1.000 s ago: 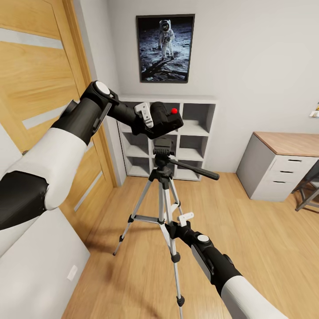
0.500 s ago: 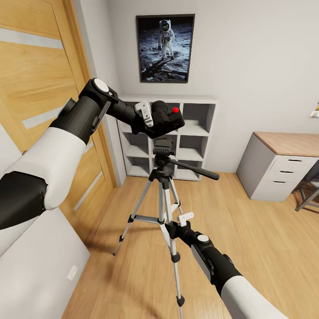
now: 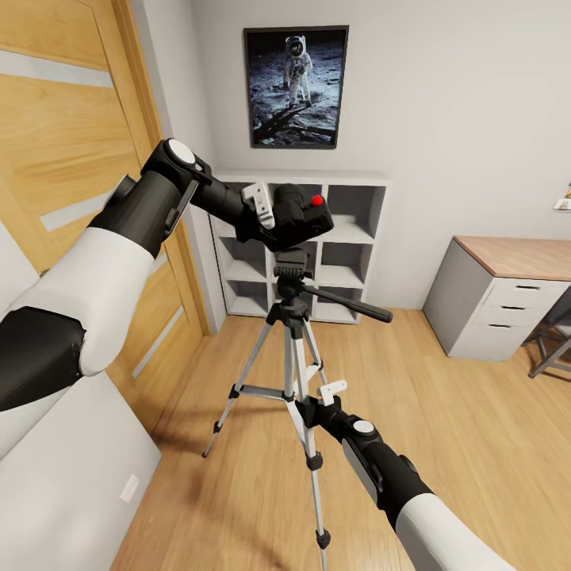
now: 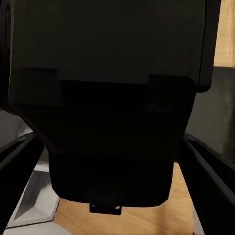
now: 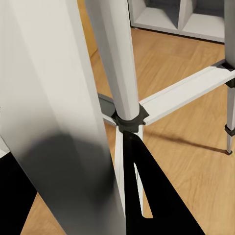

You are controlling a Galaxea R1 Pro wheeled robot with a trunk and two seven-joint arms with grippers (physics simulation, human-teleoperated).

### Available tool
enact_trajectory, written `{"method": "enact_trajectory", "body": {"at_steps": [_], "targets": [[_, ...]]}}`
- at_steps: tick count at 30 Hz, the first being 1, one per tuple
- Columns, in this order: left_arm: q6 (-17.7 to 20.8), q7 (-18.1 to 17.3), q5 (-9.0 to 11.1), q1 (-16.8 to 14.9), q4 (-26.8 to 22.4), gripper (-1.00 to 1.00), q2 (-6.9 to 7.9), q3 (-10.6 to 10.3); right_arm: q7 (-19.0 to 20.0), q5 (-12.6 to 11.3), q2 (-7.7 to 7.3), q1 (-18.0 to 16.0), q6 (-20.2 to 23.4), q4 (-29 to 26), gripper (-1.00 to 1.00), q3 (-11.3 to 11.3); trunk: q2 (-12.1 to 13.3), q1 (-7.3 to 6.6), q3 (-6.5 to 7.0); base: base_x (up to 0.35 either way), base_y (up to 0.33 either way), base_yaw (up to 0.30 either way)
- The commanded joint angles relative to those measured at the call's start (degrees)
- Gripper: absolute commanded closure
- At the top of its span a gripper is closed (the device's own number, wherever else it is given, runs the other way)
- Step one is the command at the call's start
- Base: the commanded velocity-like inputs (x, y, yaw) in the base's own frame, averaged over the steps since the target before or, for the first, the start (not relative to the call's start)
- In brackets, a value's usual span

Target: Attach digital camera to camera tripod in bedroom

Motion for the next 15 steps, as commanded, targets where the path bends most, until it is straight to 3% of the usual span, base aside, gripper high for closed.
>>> {"method": "enact_trajectory", "body": {"at_steps": [1, 4, 15], "targets": [[1.0, -0.8, 0.0, 0.0, -0.1, 1.00, -0.14, 0.0, 0.0, 0.2, 0.00, 0.0, 0.7, 0.1, 1.00, 0.2, -0.1, 0.05, -0.13, 0.000, 0.000, 0.000], [4.3, -1.7, 0.5, 0.0, -0.8, 1.00, 0.00, 0.1, 0.0, 0.2, 0.03, 0.0, 0.7, 0.1, 1.00, 0.2, -0.1, 0.05, -0.13, 0.000, 0.000, 0.000], [6.0, -2.0, 0.9, -0.1, -2.1, 1.00, 0.42, 1.1, 0.0, 0.2, -0.01, 0.0, 0.7, 0.1, 1.00, 0.1, -0.1, 0.05, -0.13, 0.000, 0.000, 0.000]]}}
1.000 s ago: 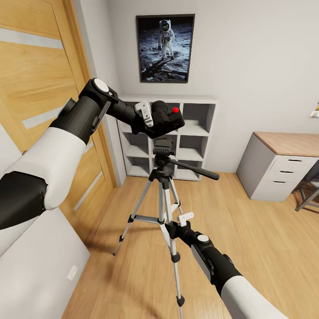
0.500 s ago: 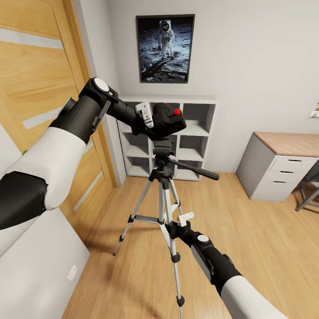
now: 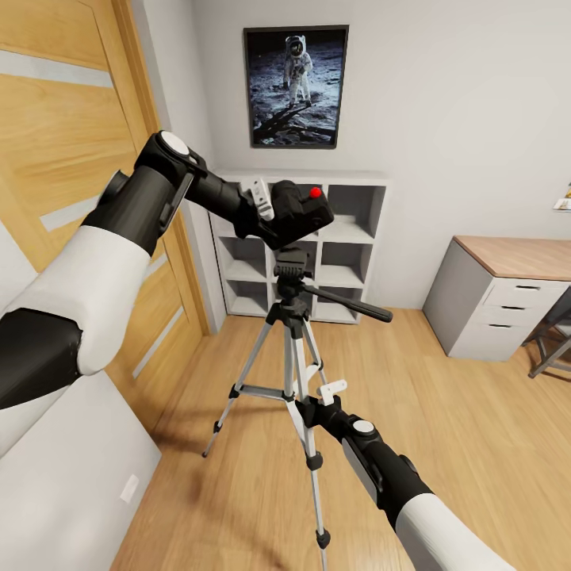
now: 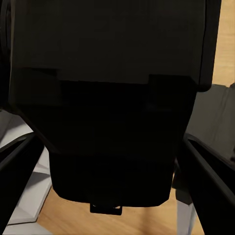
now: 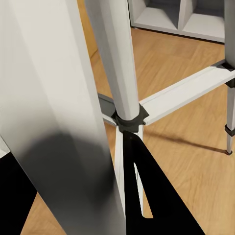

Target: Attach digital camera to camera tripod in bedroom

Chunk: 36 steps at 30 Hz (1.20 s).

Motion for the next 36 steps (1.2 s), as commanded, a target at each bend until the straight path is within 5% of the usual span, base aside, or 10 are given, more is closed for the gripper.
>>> {"method": "enact_trajectory", "body": {"at_steps": [1, 10, 13, 14, 26, 36], "targets": [[0.6, -0.3, -0.3, -0.1, 0.0, 1.00, -0.02, 0.0, 0.0, 0.2, -0.05, 0.0, 0.6, 0.3, 1.00, 0.2, -0.1, 0.04, -0.12, 0.000, 0.000, 0.000], [0.6, -0.4, -0.1, 0.0, 0.5, 1.00, 0.38, 0.1, 0.0, 0.1, -0.07, 0.0, 0.6, 0.3, 1.00, 0.2, -0.1, 0.04, -0.12, 0.000, 0.000, 0.000], [0.8, -0.4, 0.6, -0.1, 0.8, 1.00, 1.76, 0.1, 0.0, 0.1, -0.07, 0.0, 0.6, 0.3, 1.00, 0.2, -0.1, 0.04, -0.12, 0.000, 0.000, 0.000], [0.9, -0.3, 1.2, -2.0, 4.4, 1.00, 3.54, 0.1, -0.1, 0.1, -0.08, 0.0, 0.6, 0.3, 1.00, 0.2, -0.1, 0.04, -0.12, 0.000, 0.000, 0.000], [0.9, -0.3, 1.2, -11.0, 12.5, 1.00, 3.61, 0.4, -0.1, 0.1, -0.08, 0.0, 0.6, 0.3, 1.00, 0.1, -0.1, 0.04, -0.12, 0.000, 0.000, 0.000], [0.7, -0.5, 1.0, -12.9, 16.5, 1.00, 3.36, 0.4, -0.1, 0.1, -0.10, 0.0, 0.6, 0.2, 1.00, 0.1, -0.1, 0.04, -0.12, 0.000, 0.000, 0.000]]}}
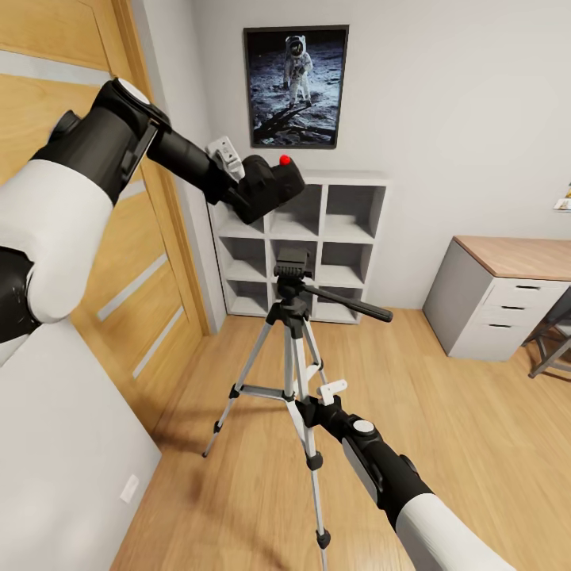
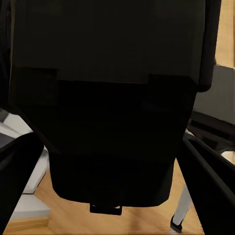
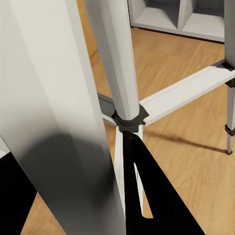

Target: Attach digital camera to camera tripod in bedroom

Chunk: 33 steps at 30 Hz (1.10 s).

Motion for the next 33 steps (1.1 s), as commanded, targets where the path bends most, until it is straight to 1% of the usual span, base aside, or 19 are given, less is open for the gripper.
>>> {"method": "enact_trajectory", "body": {"at_steps": [1, 7, 16, 23, 26, 29, 30, 33], "targets": [[0.5, -0.3, -0.2, -0.1, 0.5, 1.00, 0.00, -0.2, 0.0, 0.3, -0.06, 0.0, 0.3, 0.3, 1.00, 0.0, -0.1, 0.04, -0.12, 0.000, 0.000, 0.000], [0.2, -0.8, -0.3, -0.2, 2.4, 1.00, -0.13, -0.3, 0.0, 0.3, -0.09, 0.0, 0.3, 0.3, 1.00, 0.0, -0.1, 0.04, -0.12, 0.000, 0.000, 0.000], [0.0, -1.8, -0.2, -0.2, 4.5, 1.00, -0.77, -0.6, 0.0, 0.3, -0.09, 0.0, 0.3, 0.3, 1.00, 0.0, -0.1, 0.04, -0.12, 0.000, 0.000, 0.000], [0.0, -2.4, 0.8, -0.2, 5.4, 1.00, -1.01, -0.8, 0.0, 0.2, -0.13, 0.0, 0.3, 0.2, 1.00, -0.1, -0.1, 0.04, -0.12, 0.000, 0.000, 0.000], [-0.1, -2.5, 0.9, -0.2, 5.5, 1.00, -1.22, -0.7, 0.0, 0.2, -0.16, 0.0, 0.3, 0.1, 1.00, -0.1, -0.1, 0.04, -0.12, 0.000, 0.000, 0.000], [-0.2, -2.5, 0.9, -0.2, 5.5, 1.00, -1.84, -0.6, 0.0, 0.2, -0.17, 0.0, 0.3, 0.1, 1.00, -0.1, -0.1, 0.04, -0.12, 0.000, 0.000, 0.000], [-0.3, -2.6, 0.9, -0.2, 5.5, 1.00, -2.53, -0.5, 0.0, 0.2, -0.18, 0.0, 0.3, 0.1, 1.00, -0.1, -0.1, 0.04, -0.12, 0.000, 0.000, 0.000], [-0.4, -2.6, 0.9, -0.2, 5.4, 1.00, -3.93, -0.4, 0.0, 0.2, -0.18, 0.0, 0.3, 0.1, 1.00, -0.1, -0.1, 0.04, -0.12, 0.000, 0.000, 0.000]]}}
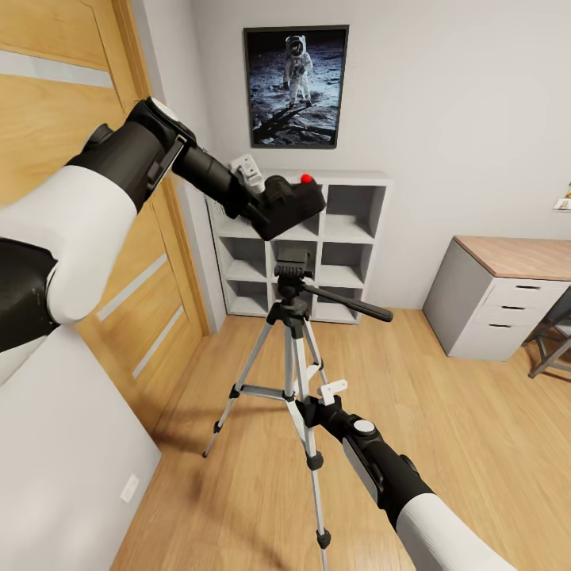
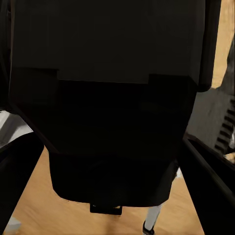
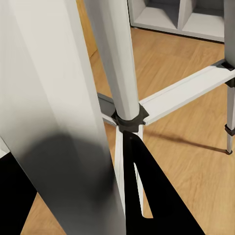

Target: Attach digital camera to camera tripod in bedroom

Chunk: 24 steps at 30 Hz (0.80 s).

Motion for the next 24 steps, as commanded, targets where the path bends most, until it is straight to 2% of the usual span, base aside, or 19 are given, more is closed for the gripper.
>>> {"method": "enact_trajectory", "body": {"at_steps": [1, 2, 6, 11, 18, 23, 24], "targets": [[0.5, -0.3, -0.3, -0.1, -0.1, 1.00, -0.48, 0.0, 0.0, 0.4, -0.04, 0.0, 0.3, 0.1, 1.00, -0.1, -0.1, 0.04, -0.12, 0.000, 0.000, 0.000], [0.5, -0.3, -0.3, -0.1, -0.2, 1.00, -1.35, 0.0, 0.0, 0.4, -0.05, 0.0, 0.3, 0.1, 1.00, -0.1, -0.1, 0.04, -0.12, 0.000, 0.000, 0.000], [0.4, -0.3, -0.4, -0.1, -0.3, 1.00, -2.65, 0.1, 0.0, 0.4, -0.05, 0.0, 0.3, 0.1, 1.00, -0.1, -0.1, 0.04, -0.12, 0.000, 0.000, 0.000], [0.3, -0.3, -0.4, -0.1, -0.5, 1.00, -3.07, 0.0, 0.0, 0.4, -0.05, 0.0, 0.3, 0.1, 1.00, -0.1, -0.1, 0.04, -0.12, 0.000, 0.000, 0.000], [0.1, -0.4, -0.5, 0.1, -1.3, 1.00, -3.03, -0.2, -0.1, 0.4, -0.05, 0.0, 0.3, 0.1, 1.00, -0.1, -0.1, 0.04, -0.12, 0.000, 0.000, 0.000], [0.1, -0.4, -0.5, 0.5, -6.3, 1.00, -2.25, -0.5, -0.3, 0.4, -0.05, 0.0, 0.3, 0.1, 1.00, -0.1, -0.1, 0.04, -0.12, 0.000, 0.000, 0.000], [0.1, -0.5, -0.5, 0.6, -8.1, 1.00, -1.63, -0.6, -0.4, 0.4, -0.05, 0.0, 0.3, 0.1, 1.00, -0.1, -0.1, 0.04, -0.12, 0.000, 0.000, 0.000]]}}
